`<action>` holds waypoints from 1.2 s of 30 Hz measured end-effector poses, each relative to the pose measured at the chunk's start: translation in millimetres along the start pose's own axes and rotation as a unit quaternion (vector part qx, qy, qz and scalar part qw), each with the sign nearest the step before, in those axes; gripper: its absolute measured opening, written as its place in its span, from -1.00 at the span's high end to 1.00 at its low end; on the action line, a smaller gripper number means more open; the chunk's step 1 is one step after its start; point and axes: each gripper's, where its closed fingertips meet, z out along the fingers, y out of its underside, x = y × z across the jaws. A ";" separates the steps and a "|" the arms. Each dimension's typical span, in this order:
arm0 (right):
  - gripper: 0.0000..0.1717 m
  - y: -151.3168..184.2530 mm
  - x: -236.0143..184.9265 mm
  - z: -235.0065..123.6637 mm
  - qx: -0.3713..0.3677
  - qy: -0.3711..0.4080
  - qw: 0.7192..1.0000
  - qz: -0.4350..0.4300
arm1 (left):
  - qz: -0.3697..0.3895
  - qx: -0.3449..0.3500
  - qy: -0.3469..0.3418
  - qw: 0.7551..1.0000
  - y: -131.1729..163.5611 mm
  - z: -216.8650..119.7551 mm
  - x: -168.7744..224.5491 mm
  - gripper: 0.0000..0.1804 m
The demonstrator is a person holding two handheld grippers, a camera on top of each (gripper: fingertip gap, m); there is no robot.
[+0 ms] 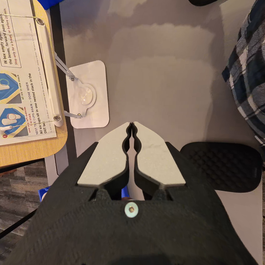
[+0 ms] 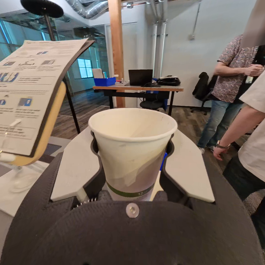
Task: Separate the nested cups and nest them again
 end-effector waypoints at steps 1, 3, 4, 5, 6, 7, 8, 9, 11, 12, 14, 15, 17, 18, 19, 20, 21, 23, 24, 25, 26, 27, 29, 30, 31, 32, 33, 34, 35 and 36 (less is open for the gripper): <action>-0.12 -1.3 8.7 1.7 0.005 0.007 1.000 -0.002 | -0.001 -0.004 0.000 1.000 0.6 0.6 -0.3 1.00; -0.12 5.4 22.8 8.9 -0.005 0.018 1.000 -0.020 | -0.005 -0.010 0.001 1.000 1.0 1.8 -0.1 1.00; -0.12 12.5 29.4 13.5 -0.013 0.023 0.999 -0.026 | -0.007 -0.011 0.001 1.000 0.8 1.9 -0.1 1.00; -0.11 20.2 36.0 17.8 -0.020 0.028 0.999 -0.027 | -0.009 -0.014 0.000 1.000 0.3 2.6 -0.5 1.00; -0.11 28.5 41.9 21.9 -0.026 0.031 0.999 -0.024 | -0.010 -0.017 -0.001 1.000 0.2 2.7 -0.9 1.00; -0.11 37.1 47.2 25.5 -0.034 0.035 0.999 -0.021 | -0.012 -0.019 -0.001 1.000 -0.1 2.9 -1.6 1.00; -0.12 45.5 51.5 28.6 -0.042 0.039 0.998 -0.020 | -0.014 -0.020 -0.002 1.000 -0.3 3.3 -2.0 1.00; -0.12 53.2 54.8 31.4 -0.049 0.040 0.998 -0.018 | -0.016 -0.021 -0.002 1.000 -0.8 3.5 -2.1 1.00; -0.11 64.0 59.4 35.8 -0.056 0.044 0.997 -0.012 | -0.020 -0.026 -0.003 0.999 -1.1 4.3 -2.6 1.00; -0.11 69.6 60.7 37.7 -0.062 0.046 0.997 -0.010 | -0.022 -0.028 -0.003 0.999 -0.7 5.6 -3.7 1.00; -0.11 81.8 61.2 41.8 -0.078 0.046 0.996 -0.009 | -0.026 -0.032 -0.003 0.999 -0.6 6.4 -3.9 1.00; -0.11 86.7 60.9 43.3 -0.084 0.046 0.995 -0.010 | -0.028 -0.034 -0.003 0.999 -0.6 7.3 -3.9 1.00; -0.11 97.6 60.3 46.4 -0.105 0.042 0.994 -0.010 | -0.030 -0.037 -0.003 0.999 -0.6 9.2 -4.2 1.00; -0.11 102.8 60.9 46.6 -0.115 0.043 0.992 -0.010 | -0.030 -0.040 -0.003 0.999 -0.6 10.3 -4.5 1.00; -0.12 107.1 60.3 47.1 -0.126 0.042 0.991 -0.010 | -0.031 -0.041 -0.002 0.999 -0.8 11.2 -4.8 1.00; -0.13 113.0 60.0 47.0 -0.142 0.040 0.989 -0.009 | -0.032 -0.042 -0.001 0.999 -1.3 12.1 -5.2 1.00; -0.13 120.0 60.4 45.6 -0.164 0.041 0.986 -0.007 | -0.033 -0.043 -0.001 0.999 -1.5 12.9 -5.8 1.00; -0.16 126.5 58.8 41.1 -0.185 0.040 0.982 0.001 | -0.034 -0.046 -0.008 0.998 -0.7 14.0 -10.3 1.00; -0.22 126.7 57.4 38.2 -0.189 0.041 0.981 0.005 | -0.038 -0.046 -0.012 0.998 0.3 14.2 -13.6 1.00; -0.28 125.7 56.9 34.4 -0.194 0.045 0.980 0.003 | -0.042 -0.047 -0.015 0.998 1.7 14.1 -16.5 1.00; -0.30 122.5 56.1 30.4 -0.194 0.051 0.980 -0.004 | -0.047 -0.047 -0.020 0.998 3.6 13.5 -19.6 0.97; -0.31 118.6 54.3 26.5 -0.192 0.053 0.980 -0.009 | -0.054 -0.048 -0.029 0.997 5.9 12.8 -23.3 0.90; -0.32 111.3 48.9 18.1 -0.190 0.055 0.980 -0.013 | -0.073 -0.053 -0.041 0.995 14.6 12.0 -30.4 0.84; -0.33 109.2 45.2 14.1 -0.192 0.053 0.980 -0.012 | -0.082 -0.059 -0.049 0.994 20.8 11.3 -34.0 0.81; -0.34 108.5 42.5 10.2 -0.198 0.052 0.979 -0.010 | -0.090 -0.063 -0.058 0.992 26.7 10.4 -37.7 0.78; -0.33 109.7 42.2 5.2 -0.208 0.056 0.976 -0.010 | -0.097 -0.064 -0.064 0.991 31.6 9.1 -40.3 0.77; -0.30 114.7 43.2 1.0 -0.223 0.056 0.973 -0.008 | -0.105 -0.063 -0.066 0.990 36.5 8.4 -42.0 0.77; -0.29 121.7 43.6 -0.2 -0.239 0.051 0.970 0.000 | -0.110 -0.064 -0.067 0.990 40.9 8.1 -42.6 0.77; -0.32 126.2 44.3 -1.7 -0.252 0.050 0.967 0.006 | -0.112 -0.067 -0.069 0.989 44.7 7.9 -42.8 0.77; -0.33 124.5 44.1 -4.1 -0.254 0.051 0.966 0.003 | -0.112 -0.072 -0.072 0.988 47.8 7.5 -43.1 0.77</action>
